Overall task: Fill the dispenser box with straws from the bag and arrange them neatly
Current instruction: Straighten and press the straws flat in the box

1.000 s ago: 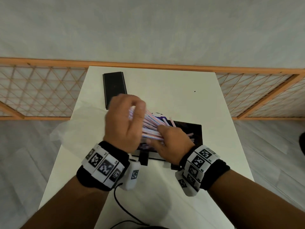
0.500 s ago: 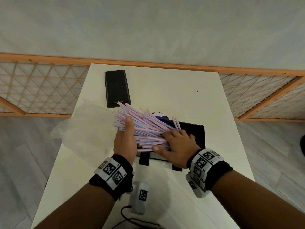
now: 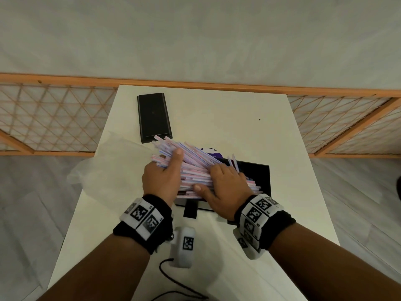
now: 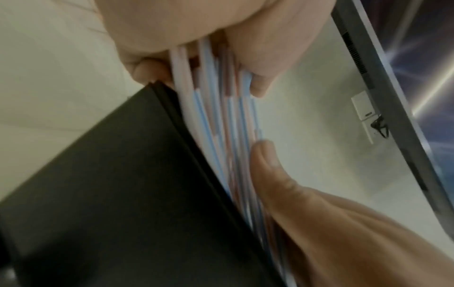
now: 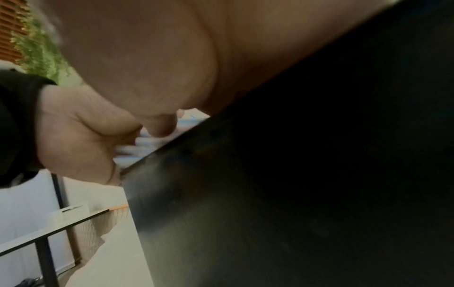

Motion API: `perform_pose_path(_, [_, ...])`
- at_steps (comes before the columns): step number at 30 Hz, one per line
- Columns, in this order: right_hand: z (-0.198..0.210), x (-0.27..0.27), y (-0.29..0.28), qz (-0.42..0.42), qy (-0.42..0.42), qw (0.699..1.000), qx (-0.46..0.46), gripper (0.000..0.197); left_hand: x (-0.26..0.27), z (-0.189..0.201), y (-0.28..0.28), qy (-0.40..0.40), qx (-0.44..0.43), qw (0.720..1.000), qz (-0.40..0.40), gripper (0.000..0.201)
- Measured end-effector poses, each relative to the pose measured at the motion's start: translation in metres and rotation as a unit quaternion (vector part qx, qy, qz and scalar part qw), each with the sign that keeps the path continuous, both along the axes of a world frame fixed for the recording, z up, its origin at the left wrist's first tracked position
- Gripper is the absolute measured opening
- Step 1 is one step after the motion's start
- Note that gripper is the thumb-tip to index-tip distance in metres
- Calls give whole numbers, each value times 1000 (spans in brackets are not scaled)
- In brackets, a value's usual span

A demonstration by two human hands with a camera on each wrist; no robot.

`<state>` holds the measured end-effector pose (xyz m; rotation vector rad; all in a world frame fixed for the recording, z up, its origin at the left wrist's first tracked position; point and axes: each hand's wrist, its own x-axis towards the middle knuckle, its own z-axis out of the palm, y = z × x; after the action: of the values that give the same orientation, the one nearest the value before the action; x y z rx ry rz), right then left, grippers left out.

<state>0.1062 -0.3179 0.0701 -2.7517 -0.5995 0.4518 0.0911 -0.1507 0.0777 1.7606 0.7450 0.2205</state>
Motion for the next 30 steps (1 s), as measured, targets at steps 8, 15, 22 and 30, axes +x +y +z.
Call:
perform_pose_path(8, [-1,-2,-41,-81,-39,992,92,43,-1,-12,7,0,-202,979,-1,90])
perform_pose_path(15, [18,5,-46,-49,-79,995,-22,70,-7,-15,-13,-10,-188,979,-81,100])
perform_pose_path(22, [21,15,-37,14,26,986,-164,75,-5,-8,-12,35,-103,980,-168,74])
perform_pose_path(30, [47,10,-37,31,-41,994,95,71,-10,-5,-11,49,-109,976,-181,75])
